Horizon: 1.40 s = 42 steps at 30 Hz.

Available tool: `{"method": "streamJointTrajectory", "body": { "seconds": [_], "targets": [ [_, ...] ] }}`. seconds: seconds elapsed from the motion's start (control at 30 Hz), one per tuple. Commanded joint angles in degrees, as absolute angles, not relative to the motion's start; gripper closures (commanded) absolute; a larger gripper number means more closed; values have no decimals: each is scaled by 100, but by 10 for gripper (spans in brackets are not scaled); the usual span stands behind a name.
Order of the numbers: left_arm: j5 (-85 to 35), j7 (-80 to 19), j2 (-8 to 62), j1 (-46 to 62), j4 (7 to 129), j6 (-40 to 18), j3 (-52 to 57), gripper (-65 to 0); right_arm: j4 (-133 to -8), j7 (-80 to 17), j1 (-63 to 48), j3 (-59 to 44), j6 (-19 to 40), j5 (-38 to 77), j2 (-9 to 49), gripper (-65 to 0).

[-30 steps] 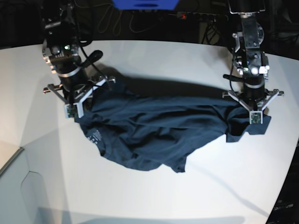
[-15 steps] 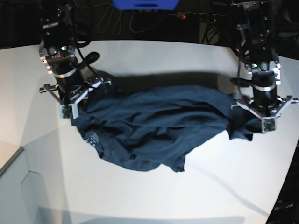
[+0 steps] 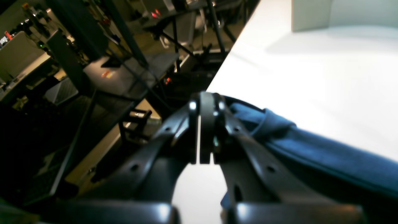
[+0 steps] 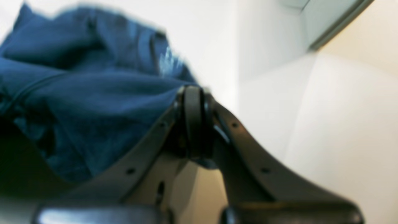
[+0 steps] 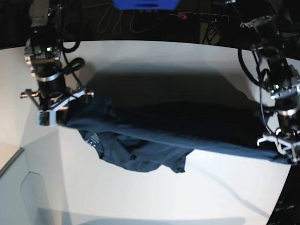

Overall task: Layout the t-shirt on the table in an organized manner, then fold the t-shirt properly
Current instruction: 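Lift the shirt high with both grippers and swing it over the table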

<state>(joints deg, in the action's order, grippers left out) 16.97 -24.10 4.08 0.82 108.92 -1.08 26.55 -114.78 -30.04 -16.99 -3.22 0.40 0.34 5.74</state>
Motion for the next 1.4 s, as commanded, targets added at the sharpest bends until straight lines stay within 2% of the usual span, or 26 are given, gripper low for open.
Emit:
{"method": "streamJointTrajectory", "body": {
  "seconds": [0.0,0.43,0.73,1.13,1.37],
  "targets": [
    [1736,-2229,462,-154,10993,-31,2668,-2,-11609,-2774,-1622,-444,66,-13,611,0],
    [1736,-2193,470,-1780,11011,-31,2642,-2,-11600,-207,-215,-725,66,-13,611,0],
    [1666,-2167,505,-2229,11284,-31,2519,-2,-11600,857,769,-708,66,-13,602,0],
    [1385,-2167,813,-2791,11626,-13,2545,-2,-11582,1244,1736,-725,66,-4,602,0],
    [1349,-2167,892,-2334,11626,-22,2554,-2,-11547,1270,1578,-593,66,-4,602,0]
  ]
}}
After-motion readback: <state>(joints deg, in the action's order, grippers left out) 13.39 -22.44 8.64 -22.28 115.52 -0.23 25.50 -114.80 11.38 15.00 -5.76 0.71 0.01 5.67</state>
